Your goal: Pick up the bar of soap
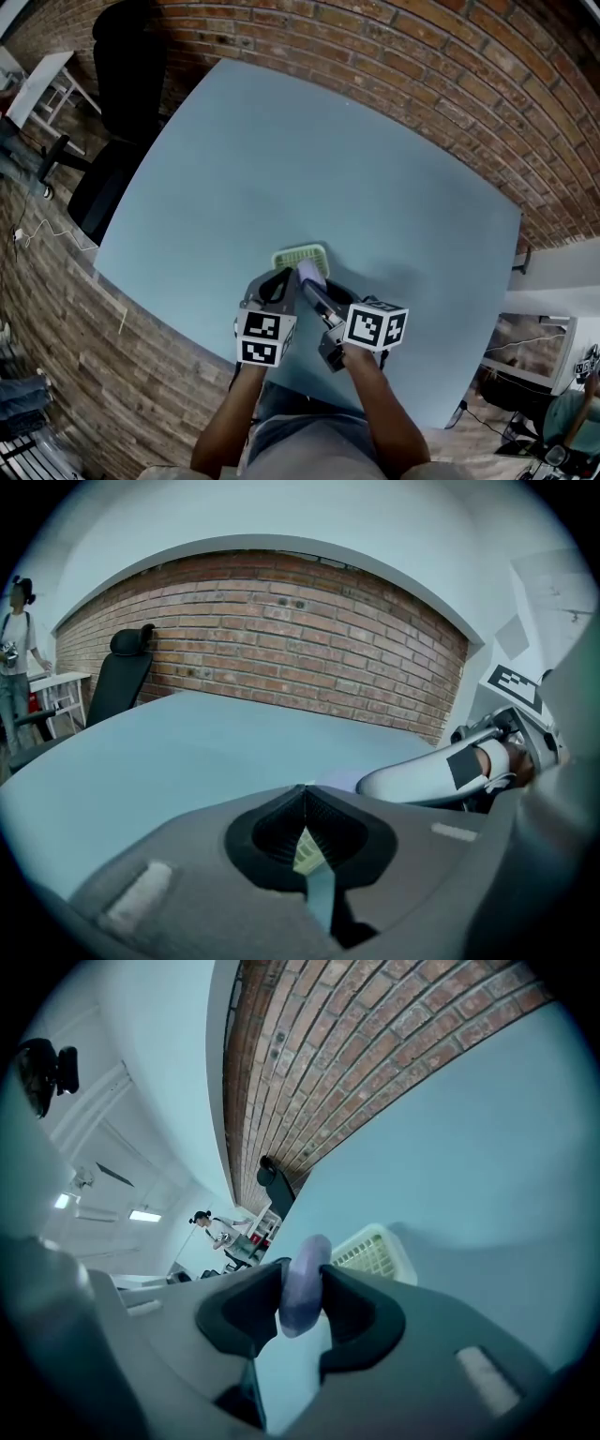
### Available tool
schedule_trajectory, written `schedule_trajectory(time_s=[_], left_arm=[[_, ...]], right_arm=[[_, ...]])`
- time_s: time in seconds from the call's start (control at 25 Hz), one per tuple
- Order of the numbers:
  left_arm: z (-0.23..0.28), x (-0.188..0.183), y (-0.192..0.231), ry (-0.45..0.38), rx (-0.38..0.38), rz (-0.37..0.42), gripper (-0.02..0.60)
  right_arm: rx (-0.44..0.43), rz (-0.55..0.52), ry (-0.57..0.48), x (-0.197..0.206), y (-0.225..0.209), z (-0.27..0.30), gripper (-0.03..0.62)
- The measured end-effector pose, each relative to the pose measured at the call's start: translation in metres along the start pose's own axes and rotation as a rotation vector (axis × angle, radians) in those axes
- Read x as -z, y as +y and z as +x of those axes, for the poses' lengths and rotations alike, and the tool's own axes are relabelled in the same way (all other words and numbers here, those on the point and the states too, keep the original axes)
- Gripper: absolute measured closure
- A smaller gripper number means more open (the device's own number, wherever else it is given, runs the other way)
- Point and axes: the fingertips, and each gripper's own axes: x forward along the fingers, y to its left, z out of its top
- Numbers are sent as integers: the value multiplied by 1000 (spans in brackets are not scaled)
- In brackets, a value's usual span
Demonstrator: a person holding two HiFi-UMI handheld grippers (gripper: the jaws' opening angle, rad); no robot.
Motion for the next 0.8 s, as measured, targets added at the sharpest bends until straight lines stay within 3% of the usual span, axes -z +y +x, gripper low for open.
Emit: schedule_trajectory(time_s=[0.32,0.56,0.8], left_arm=[[-17,-12,-9,-30,15,-7,580],[-28,-23,-14,-48,3,69,580],[-38,-26,-16,-64,2,47,580]], right_arm=[[-19,-16,-18,-3,19,-12,456],[-29,-46,-39,-10,32,-19,456],[-39,-52,-55,-12,40,-26,456]])
